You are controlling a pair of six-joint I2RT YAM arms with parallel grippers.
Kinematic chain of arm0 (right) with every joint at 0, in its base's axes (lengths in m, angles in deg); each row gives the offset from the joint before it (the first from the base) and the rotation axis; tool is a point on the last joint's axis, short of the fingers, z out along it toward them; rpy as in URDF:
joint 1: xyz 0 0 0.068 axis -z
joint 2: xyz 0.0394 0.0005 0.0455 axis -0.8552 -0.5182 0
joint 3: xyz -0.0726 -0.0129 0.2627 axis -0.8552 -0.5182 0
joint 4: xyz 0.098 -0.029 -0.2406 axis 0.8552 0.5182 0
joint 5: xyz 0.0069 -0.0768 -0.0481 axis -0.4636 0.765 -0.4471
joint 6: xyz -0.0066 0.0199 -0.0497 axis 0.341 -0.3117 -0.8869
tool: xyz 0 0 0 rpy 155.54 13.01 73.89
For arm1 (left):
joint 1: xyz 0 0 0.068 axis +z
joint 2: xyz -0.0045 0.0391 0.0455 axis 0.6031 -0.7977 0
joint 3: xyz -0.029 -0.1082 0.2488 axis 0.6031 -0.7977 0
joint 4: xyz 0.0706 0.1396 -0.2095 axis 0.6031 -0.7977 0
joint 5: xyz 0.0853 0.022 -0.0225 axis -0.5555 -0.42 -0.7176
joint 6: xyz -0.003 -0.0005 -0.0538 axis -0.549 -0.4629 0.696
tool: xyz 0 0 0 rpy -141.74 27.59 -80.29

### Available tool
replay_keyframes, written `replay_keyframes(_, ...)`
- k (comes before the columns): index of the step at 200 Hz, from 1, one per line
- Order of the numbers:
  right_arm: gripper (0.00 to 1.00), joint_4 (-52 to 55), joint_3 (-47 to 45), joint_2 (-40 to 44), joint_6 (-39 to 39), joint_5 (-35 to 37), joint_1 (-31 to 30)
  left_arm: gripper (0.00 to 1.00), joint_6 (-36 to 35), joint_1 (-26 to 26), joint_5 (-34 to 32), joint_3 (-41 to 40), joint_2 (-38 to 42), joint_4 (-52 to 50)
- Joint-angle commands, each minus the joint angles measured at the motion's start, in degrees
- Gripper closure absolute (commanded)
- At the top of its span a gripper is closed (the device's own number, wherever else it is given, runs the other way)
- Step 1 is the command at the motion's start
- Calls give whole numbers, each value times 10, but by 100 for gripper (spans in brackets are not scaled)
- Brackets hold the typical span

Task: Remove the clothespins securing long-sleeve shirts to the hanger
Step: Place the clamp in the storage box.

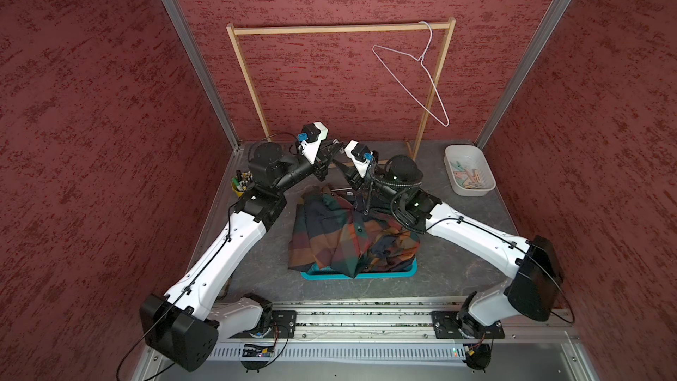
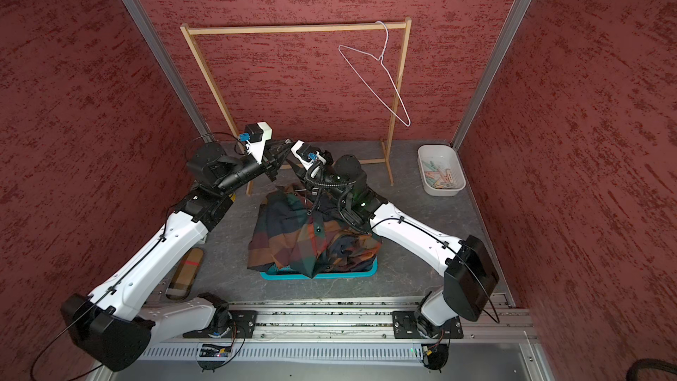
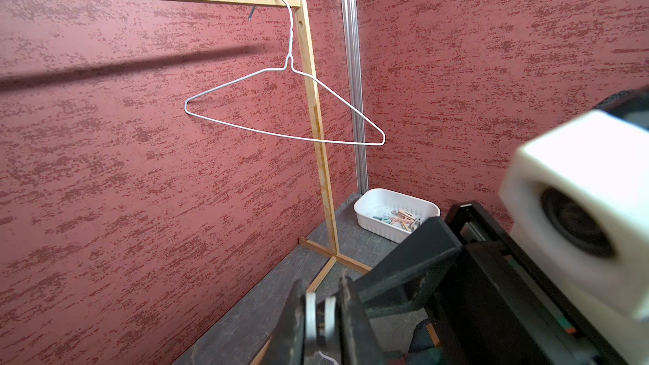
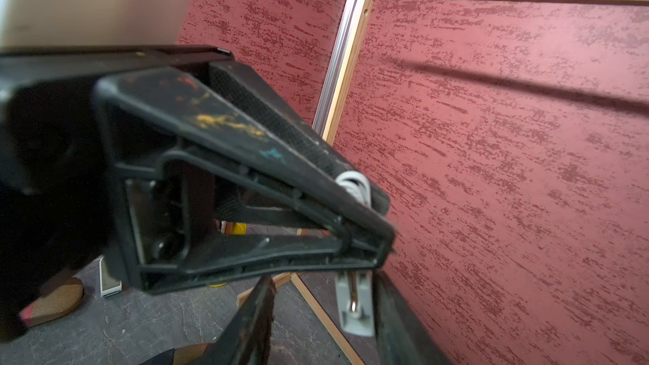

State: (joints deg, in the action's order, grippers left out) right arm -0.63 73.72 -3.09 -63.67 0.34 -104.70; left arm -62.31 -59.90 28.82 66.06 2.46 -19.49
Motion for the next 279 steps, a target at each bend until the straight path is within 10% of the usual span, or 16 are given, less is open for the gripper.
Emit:
replay_keyframes(1,54,-21,22,-11,0,12,-2,100,-1,-6,25,3,2,-7)
replay_keyframes(51,59,-22,32,-19,-6,18,-2,100,3,-7,34,-8,5,-8)
replay_keyframes(131,94,-14,36,-14,-12,31,-2,100,-10,-6,43,-7,3,-24)
replay_keyframes(152,100,-12,33,-9,-16,42,-2,84,-14,-3,40,-5,6,-28)
replay_keyframes(191,100,12,19,10,-14,70,-1,14,-12,19,21,-9,31,-20)
replay_keyframes(279,100,181,-148,181,170,96,126,1,98,154,31,-70,114,64)
